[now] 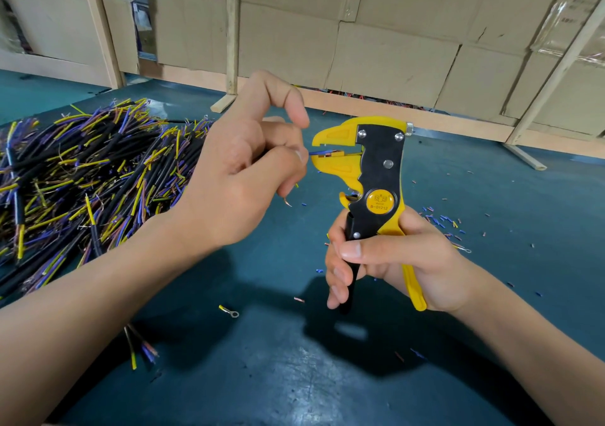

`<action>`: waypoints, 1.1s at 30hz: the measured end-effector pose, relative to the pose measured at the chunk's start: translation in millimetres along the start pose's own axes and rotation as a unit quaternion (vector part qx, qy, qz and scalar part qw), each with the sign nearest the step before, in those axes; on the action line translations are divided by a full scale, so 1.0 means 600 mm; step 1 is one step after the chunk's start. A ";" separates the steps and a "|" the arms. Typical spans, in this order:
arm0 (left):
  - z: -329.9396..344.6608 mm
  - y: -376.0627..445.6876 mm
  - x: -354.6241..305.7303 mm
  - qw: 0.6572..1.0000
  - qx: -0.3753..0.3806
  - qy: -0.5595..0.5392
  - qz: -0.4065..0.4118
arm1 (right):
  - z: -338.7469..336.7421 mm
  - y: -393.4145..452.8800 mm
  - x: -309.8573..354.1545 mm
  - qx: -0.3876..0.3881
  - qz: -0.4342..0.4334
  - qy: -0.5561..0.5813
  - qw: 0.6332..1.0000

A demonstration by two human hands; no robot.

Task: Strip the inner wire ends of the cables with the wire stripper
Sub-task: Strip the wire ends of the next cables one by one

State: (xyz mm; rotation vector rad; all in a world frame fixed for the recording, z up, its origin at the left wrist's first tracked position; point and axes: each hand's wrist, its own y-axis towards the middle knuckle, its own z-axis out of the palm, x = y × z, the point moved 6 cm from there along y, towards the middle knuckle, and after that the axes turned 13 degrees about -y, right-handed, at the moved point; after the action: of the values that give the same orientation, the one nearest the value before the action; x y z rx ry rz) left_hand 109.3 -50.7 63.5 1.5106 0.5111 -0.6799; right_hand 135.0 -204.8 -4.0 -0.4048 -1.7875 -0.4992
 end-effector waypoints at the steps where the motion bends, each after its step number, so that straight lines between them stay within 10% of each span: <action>1: 0.000 0.000 0.000 1.000 0.000 0.001 -0.001 | 0.000 0.000 0.000 -0.001 0.000 0.000 1.000; 33: -0.006 0.006 0.021 0.998 0.028 -0.007 -0.050 | 0.007 0.013 -0.024 -0.158 0.057 0.028 0.985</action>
State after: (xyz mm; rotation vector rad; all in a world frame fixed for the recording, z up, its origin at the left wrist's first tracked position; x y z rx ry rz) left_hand 121.0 -48.2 57.3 1.5387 0.5636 -0.7877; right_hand 139.4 -196.5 -17.6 -0.7027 -1.6231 -0.7077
